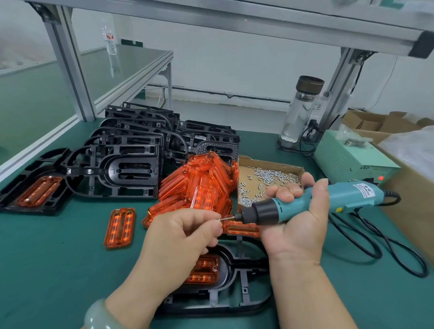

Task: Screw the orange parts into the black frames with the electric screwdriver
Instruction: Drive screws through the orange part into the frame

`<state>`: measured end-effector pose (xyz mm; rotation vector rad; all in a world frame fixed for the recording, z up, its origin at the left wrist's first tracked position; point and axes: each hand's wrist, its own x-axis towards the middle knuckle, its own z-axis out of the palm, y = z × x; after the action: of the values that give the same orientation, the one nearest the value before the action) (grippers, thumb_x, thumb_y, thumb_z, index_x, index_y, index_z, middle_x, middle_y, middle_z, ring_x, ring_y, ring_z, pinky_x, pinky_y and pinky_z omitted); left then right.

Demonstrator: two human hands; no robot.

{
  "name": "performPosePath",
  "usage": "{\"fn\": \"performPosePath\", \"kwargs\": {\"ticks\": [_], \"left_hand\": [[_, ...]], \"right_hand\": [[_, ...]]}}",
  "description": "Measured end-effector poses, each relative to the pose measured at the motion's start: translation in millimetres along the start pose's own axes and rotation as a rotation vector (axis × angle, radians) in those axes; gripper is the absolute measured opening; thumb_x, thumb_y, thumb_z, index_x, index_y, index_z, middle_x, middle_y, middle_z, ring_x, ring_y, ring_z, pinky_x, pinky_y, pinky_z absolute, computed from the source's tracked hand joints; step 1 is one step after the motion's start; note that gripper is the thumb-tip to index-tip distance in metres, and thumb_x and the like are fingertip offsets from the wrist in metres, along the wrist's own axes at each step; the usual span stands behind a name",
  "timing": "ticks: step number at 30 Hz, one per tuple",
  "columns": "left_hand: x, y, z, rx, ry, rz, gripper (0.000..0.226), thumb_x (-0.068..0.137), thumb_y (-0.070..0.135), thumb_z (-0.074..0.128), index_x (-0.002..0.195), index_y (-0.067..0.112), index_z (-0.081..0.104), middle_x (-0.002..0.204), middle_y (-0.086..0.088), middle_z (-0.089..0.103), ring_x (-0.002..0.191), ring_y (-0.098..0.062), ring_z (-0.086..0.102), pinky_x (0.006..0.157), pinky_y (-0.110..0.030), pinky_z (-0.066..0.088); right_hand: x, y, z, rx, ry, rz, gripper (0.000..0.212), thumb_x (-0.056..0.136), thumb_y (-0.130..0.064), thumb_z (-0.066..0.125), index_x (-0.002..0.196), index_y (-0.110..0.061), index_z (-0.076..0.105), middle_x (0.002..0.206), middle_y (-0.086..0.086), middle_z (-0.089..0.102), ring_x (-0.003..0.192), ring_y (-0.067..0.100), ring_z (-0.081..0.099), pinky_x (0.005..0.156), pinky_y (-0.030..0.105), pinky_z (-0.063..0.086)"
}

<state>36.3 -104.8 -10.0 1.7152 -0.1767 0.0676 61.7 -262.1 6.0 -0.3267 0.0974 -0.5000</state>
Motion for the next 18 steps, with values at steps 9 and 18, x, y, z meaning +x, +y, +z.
{"fn": "performPosePath", "kwargs": {"ticks": [9, 18], "left_hand": [[-0.7, 0.6, -4.0, 0.169, -0.047, 0.114, 0.018, 0.084, 0.012, 0.065, 0.076, 0.027, 0.070, 0.069, 0.013, 0.070, 0.061, 0.000, 0.064, 0.053, -0.008, 0.046], [6.9, 1.9, -32.7, 0.372, -0.080, 0.126, 0.016, 0.075, 0.026, 0.074, 0.077, 0.041, 0.070, 0.082, 0.030, 0.067, 0.077, 0.009, 0.062, 0.066, -0.001, 0.042]], "right_hand": [[-3.2, 1.9, 1.2, -0.037, -0.048, 0.001, 0.021, 0.078, -0.038, 0.061, 0.092, -0.023, 0.055, 0.058, -0.010, 0.043, 0.043, 0.005, 0.042, 0.058, 0.021, 0.049], [2.4, -4.8, -5.0, -0.081, -0.050, 0.009, 0.022, 0.078, -0.037, 0.062, 0.093, -0.023, 0.055, 0.058, -0.010, 0.044, 0.045, 0.005, 0.043, 0.061, 0.021, 0.048]]}}
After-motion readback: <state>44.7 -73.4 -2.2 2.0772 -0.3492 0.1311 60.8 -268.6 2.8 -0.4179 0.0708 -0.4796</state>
